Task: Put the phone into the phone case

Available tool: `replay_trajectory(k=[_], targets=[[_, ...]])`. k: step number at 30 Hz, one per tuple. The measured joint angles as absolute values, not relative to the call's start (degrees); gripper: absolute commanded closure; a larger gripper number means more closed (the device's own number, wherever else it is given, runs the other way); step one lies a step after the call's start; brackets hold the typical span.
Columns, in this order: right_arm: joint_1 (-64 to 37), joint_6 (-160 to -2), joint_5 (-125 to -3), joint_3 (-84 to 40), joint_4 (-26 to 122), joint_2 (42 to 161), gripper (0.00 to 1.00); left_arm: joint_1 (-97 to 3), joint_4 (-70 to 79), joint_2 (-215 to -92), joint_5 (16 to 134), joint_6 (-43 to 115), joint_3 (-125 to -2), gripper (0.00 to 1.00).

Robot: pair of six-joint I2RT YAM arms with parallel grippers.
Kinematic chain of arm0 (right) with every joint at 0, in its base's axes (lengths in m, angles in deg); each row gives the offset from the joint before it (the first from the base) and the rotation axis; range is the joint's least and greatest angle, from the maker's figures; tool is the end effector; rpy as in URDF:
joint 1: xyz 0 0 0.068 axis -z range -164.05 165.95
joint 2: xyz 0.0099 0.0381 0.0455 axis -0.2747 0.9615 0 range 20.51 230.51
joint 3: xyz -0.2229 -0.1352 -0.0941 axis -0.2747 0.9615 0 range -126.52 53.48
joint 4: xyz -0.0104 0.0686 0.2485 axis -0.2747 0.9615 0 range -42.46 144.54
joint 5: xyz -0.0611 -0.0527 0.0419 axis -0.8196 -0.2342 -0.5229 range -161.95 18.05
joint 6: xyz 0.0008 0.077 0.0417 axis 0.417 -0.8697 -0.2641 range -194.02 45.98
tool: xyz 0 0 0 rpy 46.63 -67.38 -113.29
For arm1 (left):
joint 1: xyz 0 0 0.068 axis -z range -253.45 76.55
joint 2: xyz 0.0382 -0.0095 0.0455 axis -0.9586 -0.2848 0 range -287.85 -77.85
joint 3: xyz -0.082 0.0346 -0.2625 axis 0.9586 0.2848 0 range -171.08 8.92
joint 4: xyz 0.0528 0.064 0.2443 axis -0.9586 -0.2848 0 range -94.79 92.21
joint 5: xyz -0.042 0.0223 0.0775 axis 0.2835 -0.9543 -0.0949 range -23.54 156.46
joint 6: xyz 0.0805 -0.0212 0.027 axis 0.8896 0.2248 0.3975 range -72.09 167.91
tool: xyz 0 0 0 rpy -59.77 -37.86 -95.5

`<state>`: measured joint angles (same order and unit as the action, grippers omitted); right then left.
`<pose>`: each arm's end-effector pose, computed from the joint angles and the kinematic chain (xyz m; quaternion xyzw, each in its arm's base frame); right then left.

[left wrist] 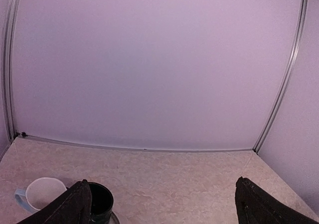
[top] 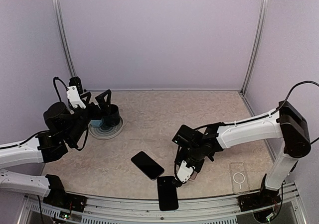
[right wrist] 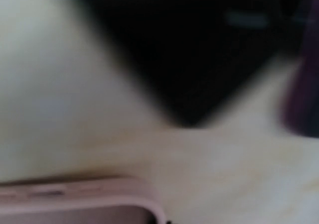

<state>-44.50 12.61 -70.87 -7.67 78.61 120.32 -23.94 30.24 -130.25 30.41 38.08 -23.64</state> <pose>0.1684 0.3001 0.1320 -0.9445 0.2774 -0.0308 0.1735 0.1899 -0.1519 0.3203 -0.0087 0.6651 -0.1797 0.7247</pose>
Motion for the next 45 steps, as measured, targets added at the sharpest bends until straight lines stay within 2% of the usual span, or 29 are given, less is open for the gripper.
replay_trajectory(k=[1, 2, 3, 4, 5, 11, 15, 19, 22, 24, 26, 27, 30, 34, 38, 40, 43, 45], targets=[[-44.83, 13.92, -71.67, -5.24, 77.36, 119.51, 0.83, -23.94, 30.33, -130.53, 30.46, 37.93, -23.64, 0.01], [-44.89, 15.52, -72.48, -2.77, 75.94, 118.53, 0.62, -23.94, 30.48, -130.88, 30.46, 37.84, -23.64, 0.01], [-44.85, 17.31, -73.27, -0.41, 74.35, 117.28, 0.14, -23.94, 30.52, -131.19, 30.48, 37.82, -23.64, 0.01], [-44.78, 19.54, -73.75, 1.6, 72.1, 115.78, 0.02, -23.94, 30.57, -131.52, 30.46, 37.84, -23.64, 0.01], [-44.78, 20.96, -74.14, 2.56, 70.68, 114.44, 0.01, -23.96, 30.59, -131.85, 30.46, 37.87, -23.64, 0.01], [-44.78, 25.48, -75.24, 4.37, 62.89, 110.55, 0.01, -24.0, 30.39, -132.13, 30.46, 37.82, -23.64, 0.01], [-44.59, 19.36, -75.11, 6.95, 53.17, 105.98, 0.01, -23.83, 29.23, -131.8, 31.64, 36.68, -23.64, 0.02], [-43.62, -0.22, -78.73, 7.83, 35.57, 102.99, 0.01, -20.9, 26.35, -132.44, 33.71, 33.3, -23.64, 0.06], [-42.16, -22.19, -89.86, 3.96, 27.99, 103.3, 0.03, -16.83, 26.13, -133.86, 36.77, 29.49, -22.46, 0.12], [-40.63, -40.61, -97.22, -5.29, 36.1, 105.13, 0.2, -14.1, 25.58, -134.88, 38.39, 26.98, -20.97, 0.16], [-38.33, -57.86, -97.77, -15.71, 47.09, 107.65, 0.39, -11.52, 22.68, -136.39, 39.5, 24.44, -20.67, 0.19], [-36.35, -68.57, -96.9, -20.76, 53.71, 108.72, 0.41, -10.52, 21.23, -137.03, 39.72, 23.51, -20.69, 0.2], [-32.39, -89.2, -94.58, -21.13, 65.08, 108.1, 0.42, -6.43, 15.4, -138.69, 40.71, 20.49, -20.71, 0.22], [-31.38, -107.91, -90.6, -7.06, 77.8, 107.49, 0.41, 0.7, 9.3, -141.42, 40.66, 18.24, -21.65, 0.22], [-31.69, -117.64, -85.36, 3.94, 83.0, 105.59, 0.4, 5.31, 4.67, -146.36, 41.47, 16.16, -23.64, 0.24], [-31.69, -120.43, -83.7, 5.58, 83.37, 104.21, 0.4, 6.53, 2.61, -149.7, 42.26, 15.11, -24.25, 0.24], [-31.69, -122.66, -82.17, 5.64, 82.13, 103.89, 0.47, 7.19, 1.02, -153.81, 43.79, 14.22, -24.08, 0.24], [-31.69, -123.56, -81.62, 5.64, 81.5, 104.45, 0.47, 7.27, 0.89, -155.01, 44.55, 13.87, -23.64, 0.26]])
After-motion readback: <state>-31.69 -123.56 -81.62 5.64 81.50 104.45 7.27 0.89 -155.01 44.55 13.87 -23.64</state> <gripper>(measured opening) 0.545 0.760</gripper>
